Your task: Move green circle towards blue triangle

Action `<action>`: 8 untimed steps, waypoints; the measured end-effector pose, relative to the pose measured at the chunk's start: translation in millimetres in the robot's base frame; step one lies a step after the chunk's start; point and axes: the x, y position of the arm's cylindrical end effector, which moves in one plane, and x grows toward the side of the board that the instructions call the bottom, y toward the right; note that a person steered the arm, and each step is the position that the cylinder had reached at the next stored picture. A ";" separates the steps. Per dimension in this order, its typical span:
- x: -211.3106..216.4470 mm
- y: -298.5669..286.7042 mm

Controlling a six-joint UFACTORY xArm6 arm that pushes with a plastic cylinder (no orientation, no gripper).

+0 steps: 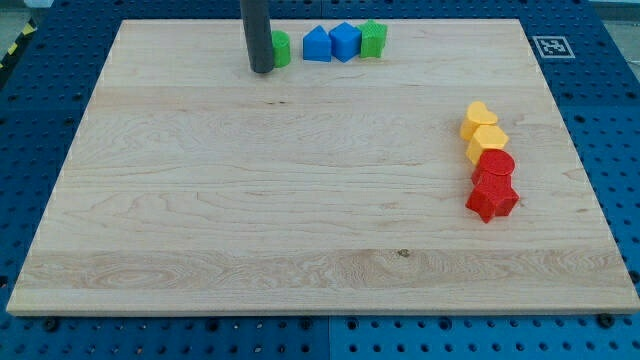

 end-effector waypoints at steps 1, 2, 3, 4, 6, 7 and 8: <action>-0.3 0.0; -0.3 -19.3; -0.3 -56.1; -0.6 -68.6; -12.4 -51.3; -12.4 -35.2; -12.4 -18.0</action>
